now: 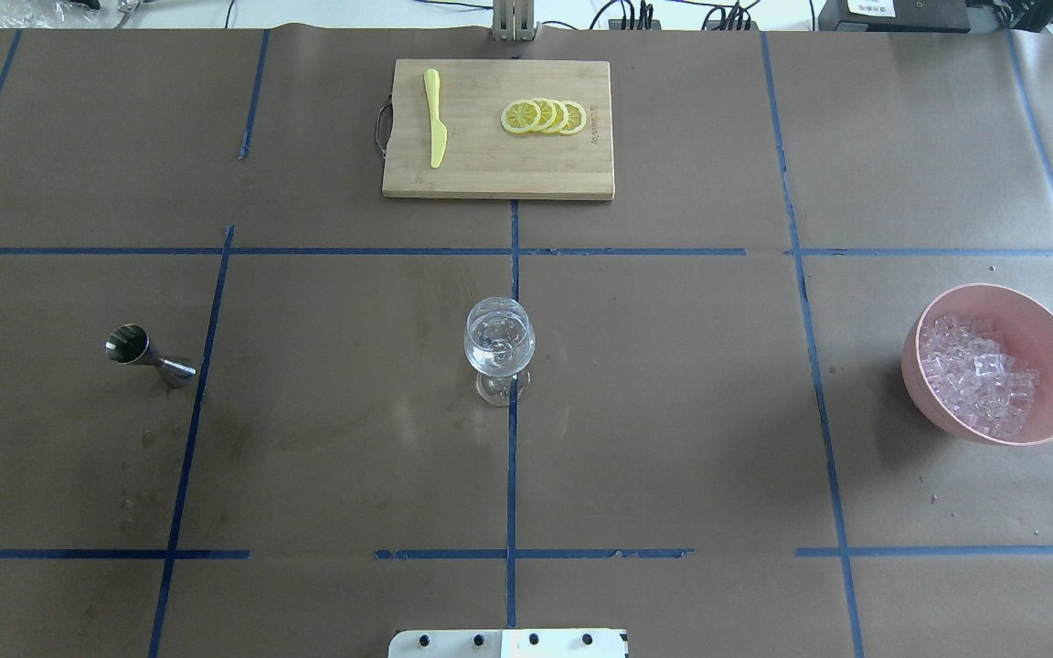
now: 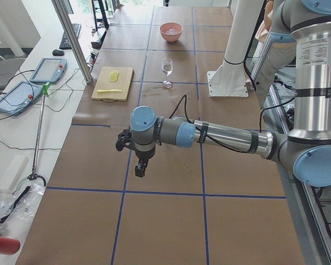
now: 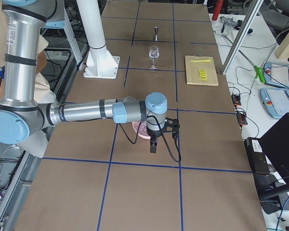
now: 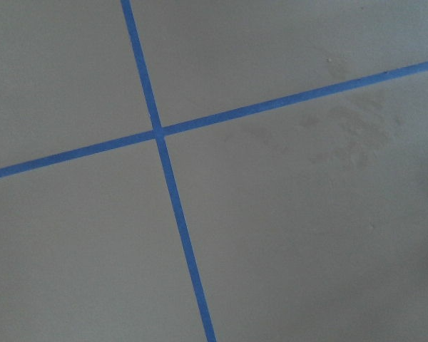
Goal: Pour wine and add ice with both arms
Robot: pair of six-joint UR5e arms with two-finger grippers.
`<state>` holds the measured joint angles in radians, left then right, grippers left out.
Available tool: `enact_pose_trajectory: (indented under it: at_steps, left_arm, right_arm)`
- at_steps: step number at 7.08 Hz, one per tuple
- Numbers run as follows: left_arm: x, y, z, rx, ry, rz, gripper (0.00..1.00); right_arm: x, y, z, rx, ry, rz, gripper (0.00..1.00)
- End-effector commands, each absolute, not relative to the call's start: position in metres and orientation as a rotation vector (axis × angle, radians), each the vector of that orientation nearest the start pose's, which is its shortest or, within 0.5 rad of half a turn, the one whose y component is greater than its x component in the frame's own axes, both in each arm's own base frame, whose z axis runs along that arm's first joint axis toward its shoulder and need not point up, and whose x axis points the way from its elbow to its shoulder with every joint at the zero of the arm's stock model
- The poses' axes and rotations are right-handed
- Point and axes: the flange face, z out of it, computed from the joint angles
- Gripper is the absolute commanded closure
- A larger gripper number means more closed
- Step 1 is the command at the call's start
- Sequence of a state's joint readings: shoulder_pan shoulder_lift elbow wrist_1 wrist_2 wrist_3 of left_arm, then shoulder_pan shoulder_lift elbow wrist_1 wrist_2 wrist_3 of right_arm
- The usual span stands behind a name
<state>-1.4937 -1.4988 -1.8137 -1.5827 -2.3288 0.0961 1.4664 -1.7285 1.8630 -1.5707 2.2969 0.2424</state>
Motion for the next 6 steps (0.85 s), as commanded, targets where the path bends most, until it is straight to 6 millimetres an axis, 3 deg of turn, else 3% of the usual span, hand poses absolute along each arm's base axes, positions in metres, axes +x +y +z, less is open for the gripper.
enact_pose_trajectory:
  at_steps: [1,2,6]
  left_arm:
    - [-0.0302,-0.4687,0.561,0.263,0.742,0.302,0.0]
    - [-0.0309,-0.4701,0.5687,0.255,0.731,0.301,0.0]
    - [-0.0324,-0.471,0.5692,0.25,0.733,0.253,0.0]
  right_arm:
    - [0.0214,-0.4357,0.5889,0.0,-0.743,0.084,0.0]
    - [0.0213,-0.4363,0.5889,0.0,-0.744,0.084,0.0]
    - [0.0173,-0.4326,0.587,-0.012,-0.804,0.084,0.0]
